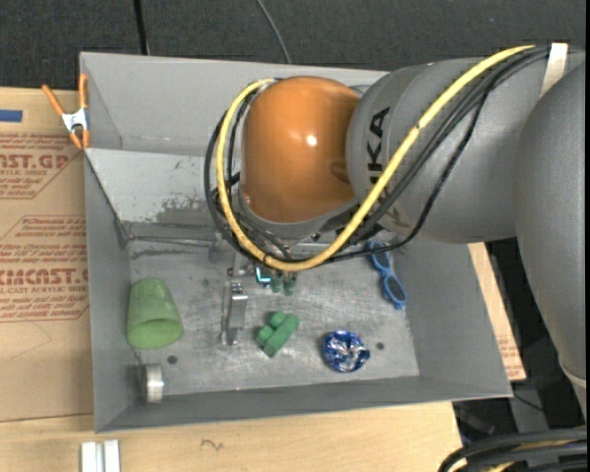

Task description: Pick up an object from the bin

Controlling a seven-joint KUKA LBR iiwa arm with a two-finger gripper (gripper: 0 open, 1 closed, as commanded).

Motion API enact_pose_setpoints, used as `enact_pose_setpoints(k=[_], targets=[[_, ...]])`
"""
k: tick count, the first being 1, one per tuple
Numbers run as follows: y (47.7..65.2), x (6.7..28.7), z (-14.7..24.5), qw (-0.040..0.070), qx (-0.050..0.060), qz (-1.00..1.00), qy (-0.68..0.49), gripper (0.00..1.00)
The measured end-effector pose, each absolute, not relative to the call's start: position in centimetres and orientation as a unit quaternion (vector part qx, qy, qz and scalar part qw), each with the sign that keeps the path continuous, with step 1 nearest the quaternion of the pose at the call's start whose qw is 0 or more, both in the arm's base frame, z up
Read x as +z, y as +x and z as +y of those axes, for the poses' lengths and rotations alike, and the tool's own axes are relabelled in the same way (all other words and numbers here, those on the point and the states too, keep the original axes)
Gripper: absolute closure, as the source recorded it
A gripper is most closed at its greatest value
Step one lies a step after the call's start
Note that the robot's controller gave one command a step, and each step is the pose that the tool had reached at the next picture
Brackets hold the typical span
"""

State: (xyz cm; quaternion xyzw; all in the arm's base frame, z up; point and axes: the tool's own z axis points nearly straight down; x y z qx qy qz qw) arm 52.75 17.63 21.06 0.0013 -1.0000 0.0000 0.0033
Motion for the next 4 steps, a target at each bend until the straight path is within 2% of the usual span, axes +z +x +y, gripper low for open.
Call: enact_pose_setpoints(k=[1, 2, 3, 4], targets=[[52.7, 10.7, 11.6, 0.003, 0.000, -0.991, 0.133, 0.00], [51.1, 7.2, 6.7, -0.005, -0.001, -0.948, 0.318, 0.00], [51.1, 7.2, 6.7, -0.004, -0.001, -0.948, 0.317, 1.00], [51.3, 18.9, 8.0, -0.004, 0.000, -0.904, 0.427, 1.00]])
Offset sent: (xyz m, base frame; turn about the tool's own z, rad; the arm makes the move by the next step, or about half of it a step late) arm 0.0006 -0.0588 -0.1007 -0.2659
